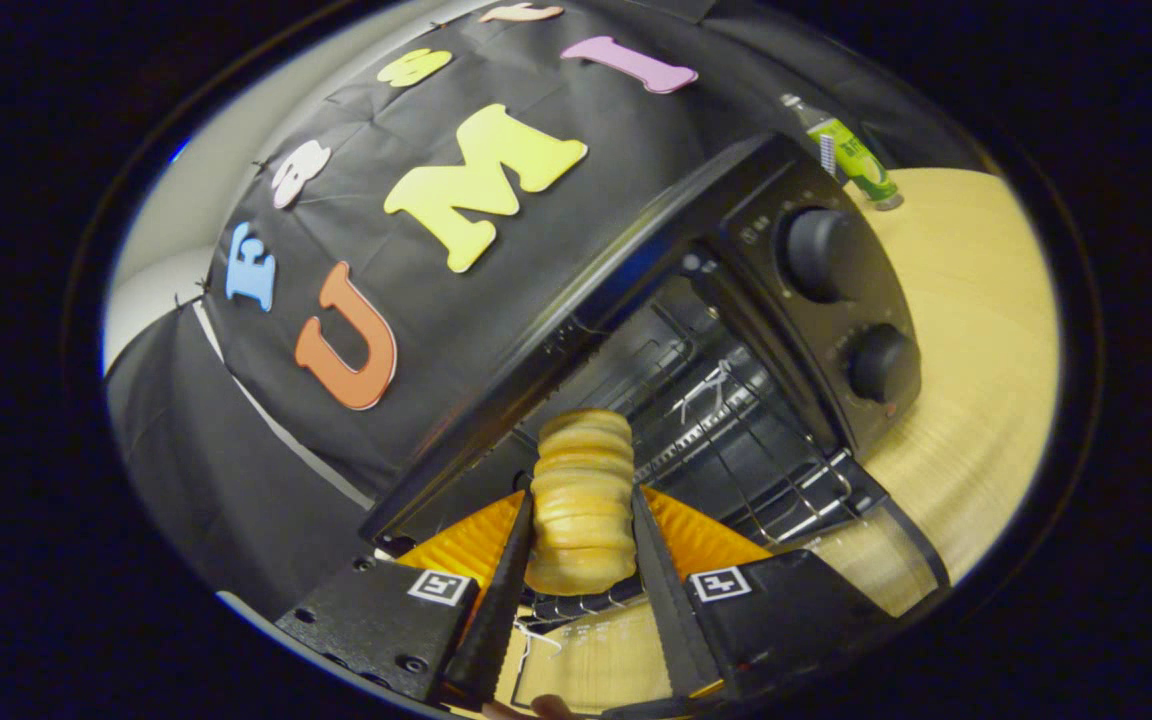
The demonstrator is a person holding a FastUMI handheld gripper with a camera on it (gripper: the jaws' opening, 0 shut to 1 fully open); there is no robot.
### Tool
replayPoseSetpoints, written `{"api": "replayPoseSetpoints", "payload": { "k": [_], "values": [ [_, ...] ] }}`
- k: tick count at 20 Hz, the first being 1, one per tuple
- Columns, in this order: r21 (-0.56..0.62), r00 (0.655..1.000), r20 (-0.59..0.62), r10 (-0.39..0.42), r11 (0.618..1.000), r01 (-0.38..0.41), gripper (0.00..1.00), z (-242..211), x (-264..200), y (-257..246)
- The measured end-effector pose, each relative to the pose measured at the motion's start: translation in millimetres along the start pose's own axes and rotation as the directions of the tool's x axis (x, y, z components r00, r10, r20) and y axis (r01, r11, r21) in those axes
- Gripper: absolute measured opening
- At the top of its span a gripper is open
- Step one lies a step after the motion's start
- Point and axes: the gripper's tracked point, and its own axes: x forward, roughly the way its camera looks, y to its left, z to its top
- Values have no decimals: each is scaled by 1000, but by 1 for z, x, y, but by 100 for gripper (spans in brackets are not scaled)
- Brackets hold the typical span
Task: Open the toaster oven, put the food inside, and close the toaster oven door.
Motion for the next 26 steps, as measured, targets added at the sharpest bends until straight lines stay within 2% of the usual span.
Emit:
{"api": "replayPoseSetpoints", "payload": {
  "k": [3,8,9,11,13,24,26],
  "values": [
    [-65,1000,-10,-18,998,17,66,-2,21,-9],
    [-48,999,-33,20,999,-21,69,-3,24,-7],
    [-51,999,-43,30,998,-32,79,-6,25,-4],
    [-58,998,-49,28,998,-30,88,-6,22,-1],
    [-51,999,-42,23,998,-25,96,-5,8,3],
    [-172,998,-50,43,984,-51,99,-14,-109,50],
    [-233,995,-102,-11,973,-13,100,-29,-128,49]
  ]
}}
